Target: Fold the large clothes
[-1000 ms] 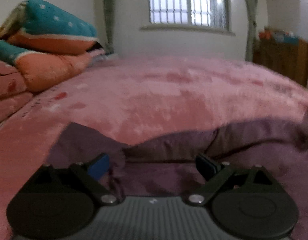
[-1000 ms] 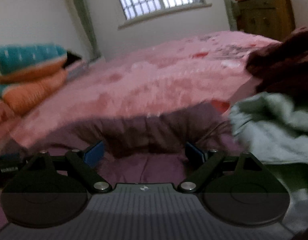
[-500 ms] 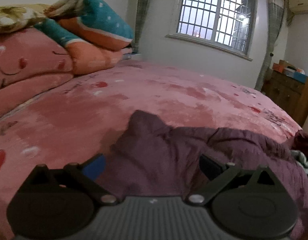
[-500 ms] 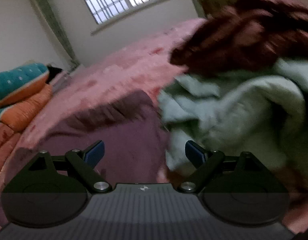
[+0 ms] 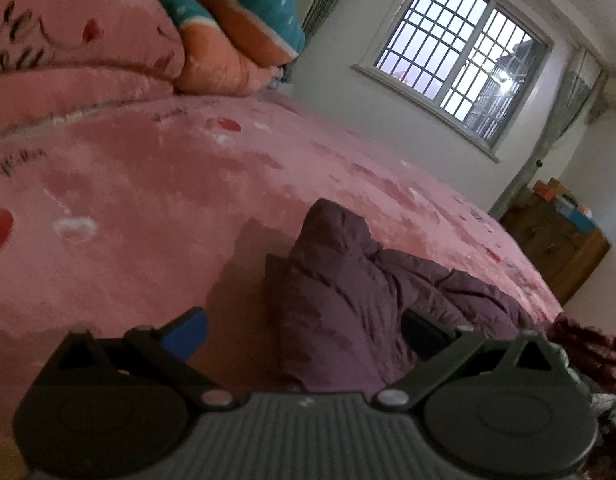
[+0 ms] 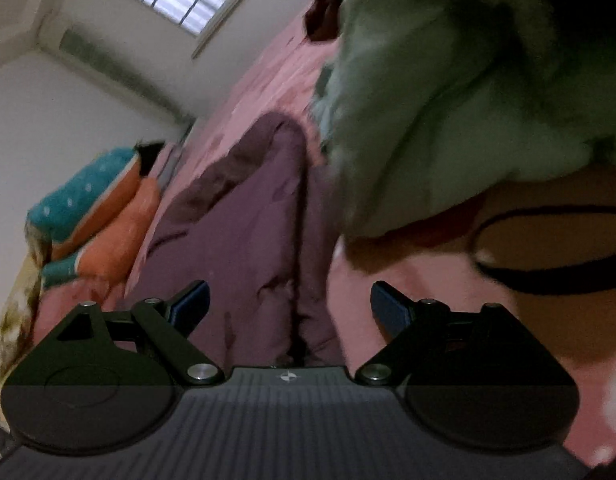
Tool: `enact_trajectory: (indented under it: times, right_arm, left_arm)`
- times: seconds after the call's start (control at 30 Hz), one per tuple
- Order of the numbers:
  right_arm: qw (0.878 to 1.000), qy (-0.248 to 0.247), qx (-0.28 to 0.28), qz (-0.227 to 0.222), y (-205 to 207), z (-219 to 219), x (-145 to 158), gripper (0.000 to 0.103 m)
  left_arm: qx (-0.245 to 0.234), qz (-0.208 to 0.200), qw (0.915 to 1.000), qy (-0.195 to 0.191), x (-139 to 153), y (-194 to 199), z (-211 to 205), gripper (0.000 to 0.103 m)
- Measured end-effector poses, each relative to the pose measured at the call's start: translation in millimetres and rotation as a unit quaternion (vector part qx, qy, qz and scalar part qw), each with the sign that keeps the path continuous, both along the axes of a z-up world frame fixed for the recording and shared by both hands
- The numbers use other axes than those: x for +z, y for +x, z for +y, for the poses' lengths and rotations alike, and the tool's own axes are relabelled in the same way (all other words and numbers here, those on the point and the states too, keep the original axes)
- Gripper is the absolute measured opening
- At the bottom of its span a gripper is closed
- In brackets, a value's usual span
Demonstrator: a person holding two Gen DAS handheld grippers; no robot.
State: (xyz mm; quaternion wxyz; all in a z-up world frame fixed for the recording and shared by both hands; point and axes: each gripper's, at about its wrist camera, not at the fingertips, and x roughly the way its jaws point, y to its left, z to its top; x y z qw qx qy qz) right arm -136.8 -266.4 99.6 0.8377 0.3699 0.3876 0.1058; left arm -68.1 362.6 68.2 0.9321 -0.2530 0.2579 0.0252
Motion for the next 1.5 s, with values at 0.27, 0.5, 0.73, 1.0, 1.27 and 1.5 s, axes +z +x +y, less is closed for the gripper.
enact_trajectory:
  times: [0.27,0.5,0.73,1.0,1.27,1.5]
  right_arm:
    - [0.999,-0.003,0.046,-0.010,23,10,-5,0.103]
    - [0.997,0.044,0.064,-0.009,34,13,-12,0.103]
    - [0.994,0.080,0.070,-0.013,29,10,-10,0.103]
    - [0.995,0.036,0.089,-0.020,47,33,-7,0.103]
    - [0.995,0.057,0.081,-0.016,60,35,-13,0.103]
    - [0.999,0.022,0.034,0.021,61,50,-3,0.102]
  left_arm:
    - [-0.026,-0.009,0.9959,-0.086,-23,33,26,0.102]
    - [-0.083,0.019,0.9854,-0.147,-39,76,33,0.102]
    - [-0.130,0.098,0.9825,-0.090,-55,106,17,0.102]
    - [-0.176,0.111,0.9736,-0.094,-68,122,8,0.102]
    - [-0.215,0.108,0.9654,-0.101,-76,140,-14,0.102]
    - [-0.215,0.068,0.9701,-0.090,-75,133,-27,0.087]
